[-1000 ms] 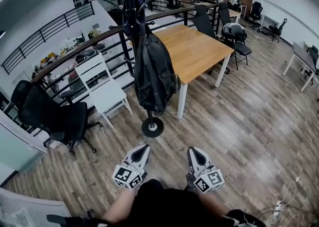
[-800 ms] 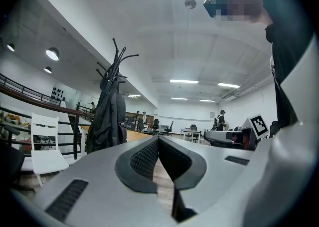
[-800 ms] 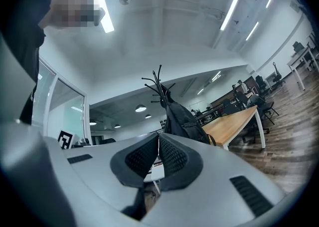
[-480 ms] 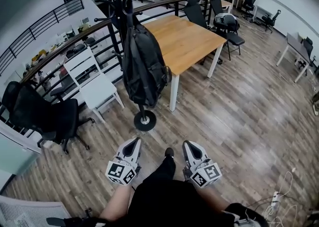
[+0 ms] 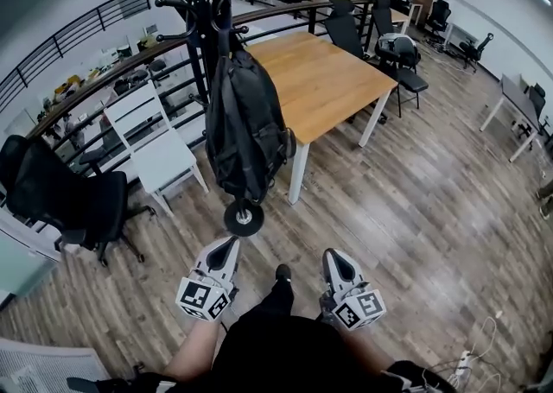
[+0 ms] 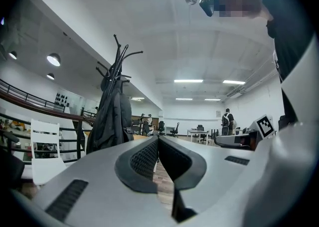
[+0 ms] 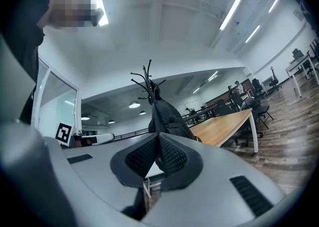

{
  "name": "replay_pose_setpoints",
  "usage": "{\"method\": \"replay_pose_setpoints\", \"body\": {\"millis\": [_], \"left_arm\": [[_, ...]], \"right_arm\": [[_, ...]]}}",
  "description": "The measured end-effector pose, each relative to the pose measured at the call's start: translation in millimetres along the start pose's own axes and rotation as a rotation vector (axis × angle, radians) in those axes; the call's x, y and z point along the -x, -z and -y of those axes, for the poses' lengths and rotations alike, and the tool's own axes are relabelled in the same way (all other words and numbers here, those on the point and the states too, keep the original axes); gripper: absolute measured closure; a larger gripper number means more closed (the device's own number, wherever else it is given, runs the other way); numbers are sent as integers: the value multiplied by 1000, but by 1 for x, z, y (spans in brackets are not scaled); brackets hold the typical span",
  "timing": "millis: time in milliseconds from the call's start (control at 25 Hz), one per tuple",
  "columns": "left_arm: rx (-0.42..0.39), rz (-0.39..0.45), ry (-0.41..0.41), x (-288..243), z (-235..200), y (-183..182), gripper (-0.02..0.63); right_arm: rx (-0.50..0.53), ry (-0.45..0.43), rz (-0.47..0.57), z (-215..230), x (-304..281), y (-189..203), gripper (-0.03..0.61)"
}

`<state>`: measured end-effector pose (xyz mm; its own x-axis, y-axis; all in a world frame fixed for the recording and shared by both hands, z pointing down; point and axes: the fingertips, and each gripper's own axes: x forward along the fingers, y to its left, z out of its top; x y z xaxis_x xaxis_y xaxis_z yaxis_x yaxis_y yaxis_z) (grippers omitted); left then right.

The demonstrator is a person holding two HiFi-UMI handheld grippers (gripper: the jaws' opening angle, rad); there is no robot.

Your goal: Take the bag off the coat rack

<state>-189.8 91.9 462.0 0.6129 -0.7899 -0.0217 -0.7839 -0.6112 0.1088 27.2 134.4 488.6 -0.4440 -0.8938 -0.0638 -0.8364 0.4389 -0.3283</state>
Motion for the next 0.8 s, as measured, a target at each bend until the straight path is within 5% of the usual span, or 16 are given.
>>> {"method": "replay_pose_setpoints", "body": {"millis": [400,800], "left_arm": [[-26,-14,-22,-76,-40,-13,598],[-36,24,-183,-137,-104,-31,597]], "right_arm": [[4,-4,-5,57,-73,-20,546],[48,-44,-22,114,-168,-52,546]]}}
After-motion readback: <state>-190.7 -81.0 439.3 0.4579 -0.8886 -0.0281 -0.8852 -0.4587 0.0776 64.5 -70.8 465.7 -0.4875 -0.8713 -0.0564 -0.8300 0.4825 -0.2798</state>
